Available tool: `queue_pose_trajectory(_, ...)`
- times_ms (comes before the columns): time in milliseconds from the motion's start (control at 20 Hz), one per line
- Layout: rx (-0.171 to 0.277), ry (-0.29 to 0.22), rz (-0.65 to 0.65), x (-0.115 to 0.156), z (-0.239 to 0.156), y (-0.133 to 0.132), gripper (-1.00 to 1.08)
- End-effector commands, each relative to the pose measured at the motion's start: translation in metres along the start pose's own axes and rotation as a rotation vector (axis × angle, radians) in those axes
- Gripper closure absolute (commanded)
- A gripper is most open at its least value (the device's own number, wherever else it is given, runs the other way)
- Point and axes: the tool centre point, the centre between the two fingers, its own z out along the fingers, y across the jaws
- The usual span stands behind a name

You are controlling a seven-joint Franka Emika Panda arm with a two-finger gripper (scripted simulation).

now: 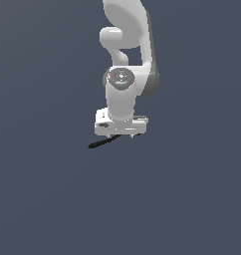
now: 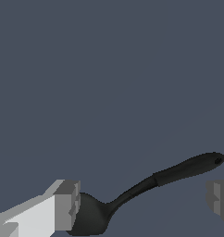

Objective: Pick up the object and move it to a goal position.

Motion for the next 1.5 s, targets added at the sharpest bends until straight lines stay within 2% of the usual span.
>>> queue_pose_trajectory(0,0.000,0.000,0.000,0.000,0.000,0.000,-0.92)
queue_pose_trajectory(500,-0.026,0.014,0.014,0.000,-0.005,0.031,-0.92)
queue_pose_trajectory(1000,-0.023,0.015,0.031,-0.001,-0.003,0.030,-0.92)
queue_pose_trajectory(1450,-0.012,0.020,0.152,-0.008,0.008,0.026,-0.92)
